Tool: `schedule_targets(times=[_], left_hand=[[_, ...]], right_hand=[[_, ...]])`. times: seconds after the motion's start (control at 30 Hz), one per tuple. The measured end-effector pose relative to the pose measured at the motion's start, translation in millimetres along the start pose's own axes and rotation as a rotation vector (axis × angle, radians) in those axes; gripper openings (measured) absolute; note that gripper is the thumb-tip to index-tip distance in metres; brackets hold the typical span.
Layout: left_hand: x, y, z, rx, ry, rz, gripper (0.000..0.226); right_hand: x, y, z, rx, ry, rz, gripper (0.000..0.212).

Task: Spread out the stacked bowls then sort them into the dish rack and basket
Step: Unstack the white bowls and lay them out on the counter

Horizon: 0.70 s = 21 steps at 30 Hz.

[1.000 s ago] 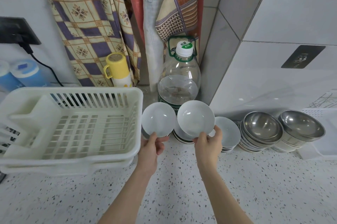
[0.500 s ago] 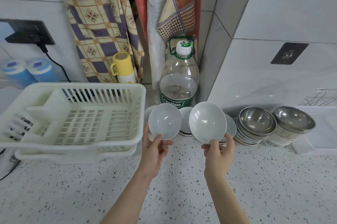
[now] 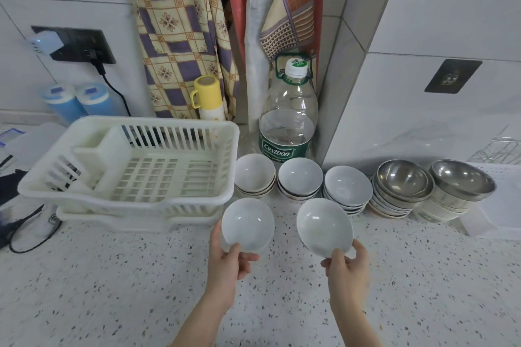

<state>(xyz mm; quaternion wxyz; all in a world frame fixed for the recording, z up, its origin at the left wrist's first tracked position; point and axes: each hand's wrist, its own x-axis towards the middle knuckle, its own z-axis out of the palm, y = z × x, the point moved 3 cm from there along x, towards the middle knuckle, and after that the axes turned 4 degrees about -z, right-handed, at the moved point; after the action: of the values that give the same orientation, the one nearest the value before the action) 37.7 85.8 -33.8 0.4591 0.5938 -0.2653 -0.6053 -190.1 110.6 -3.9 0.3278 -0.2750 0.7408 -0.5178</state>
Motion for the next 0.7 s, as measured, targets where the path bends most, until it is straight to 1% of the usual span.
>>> schedule_targets(times=[0.27, 0.7], left_hand=[[10.9, -12.8, -2.5, 0.067, 0.062, -0.061, 0.063], [26.7, -7.1, 4.5, 0.080, 0.066, -0.081, 0.058]], right_hand=[[2.1, 13.7, 21.2, -0.163, -0.106, 0.015, 0.045], [19.2, 17.0, 38.1, -0.186, -0.136, 0.047, 0.045]])
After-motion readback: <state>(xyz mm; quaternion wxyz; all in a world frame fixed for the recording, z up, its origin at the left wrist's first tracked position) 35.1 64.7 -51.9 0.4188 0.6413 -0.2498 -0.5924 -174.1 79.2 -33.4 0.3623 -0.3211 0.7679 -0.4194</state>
